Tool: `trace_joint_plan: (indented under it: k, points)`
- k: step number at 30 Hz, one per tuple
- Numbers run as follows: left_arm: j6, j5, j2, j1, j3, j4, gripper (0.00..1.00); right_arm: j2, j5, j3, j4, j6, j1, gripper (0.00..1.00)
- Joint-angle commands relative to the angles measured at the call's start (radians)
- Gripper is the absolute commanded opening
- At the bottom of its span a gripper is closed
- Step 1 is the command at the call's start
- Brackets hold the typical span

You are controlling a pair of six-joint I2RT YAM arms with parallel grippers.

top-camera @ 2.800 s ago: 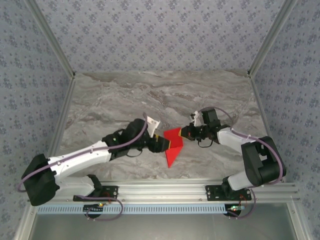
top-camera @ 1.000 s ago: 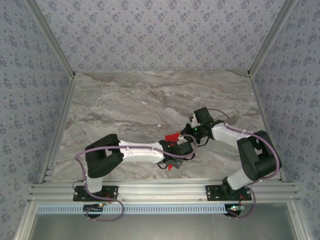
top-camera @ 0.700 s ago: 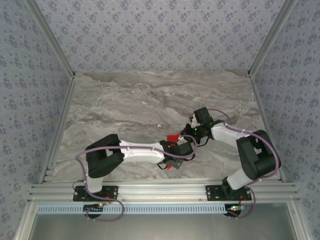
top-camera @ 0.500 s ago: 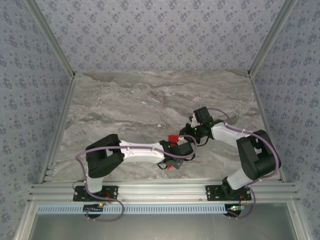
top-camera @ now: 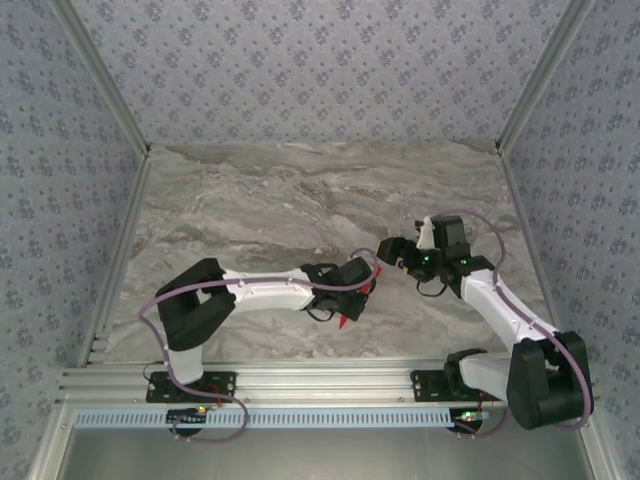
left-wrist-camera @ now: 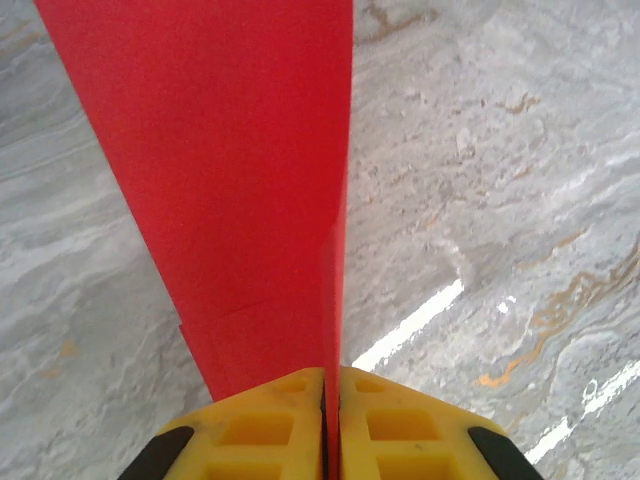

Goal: Fold a paper plane with a square sheet of paper (fold left side to right side)
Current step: Fold the wing for the fifth time at the center of the table.

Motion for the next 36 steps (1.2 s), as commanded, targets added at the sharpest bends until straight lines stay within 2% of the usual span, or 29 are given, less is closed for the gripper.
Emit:
trace_joint_plan:
  k: [1, 5, 15, 19, 25, 27, 28, 33, 36]
  points:
    - [-0.050, 0.154, -0.030, 0.038, -0.035, 0.123, 0.10, 0.011, -0.093, -0.054, 0.080, 0.047, -0.007, 0.88]
    - [-0.100, 0.231, -0.022, 0.071, -0.064, 0.211, 0.09, 0.056, -0.133, -0.078, 0.188, 0.124, -0.001, 0.90]
    - [-0.159, 0.299, 0.000, 0.098, -0.096, 0.309, 0.09, 0.215, -0.122, -0.043, 0.279, 0.190, 0.027, 0.90]
    - [-0.171, 0.301, 0.009, 0.105, -0.097, 0.310, 0.09, 0.194, -0.088, -0.048, 0.264, 0.181, 0.011, 0.91]
    - [-0.181, 0.300, 0.030, 0.107, -0.090, 0.313, 0.08, 0.112, -0.101, -0.081, 0.204, 0.152, -0.078, 0.89]
    - [-0.187, 0.302, 0.032, 0.109, -0.091, 0.316, 0.08, 0.095, -0.091, -0.091, 0.165, 0.130, -0.108, 0.82]
    - [-0.190, 0.302, 0.033, 0.111, -0.093, 0.319, 0.08, 0.095, -0.091, -0.093, 0.152, 0.117, -0.120, 0.75]
    - [-0.204, 0.309, 0.032, 0.118, -0.096, 0.328, 0.08, 0.142, -0.086, -0.092, 0.123, 0.087, -0.142, 0.27]
    - [-0.207, 0.312, 0.033, 0.118, -0.094, 0.332, 0.08, 0.200, -0.108, -0.078, 0.156, 0.095, -0.127, 0.06]
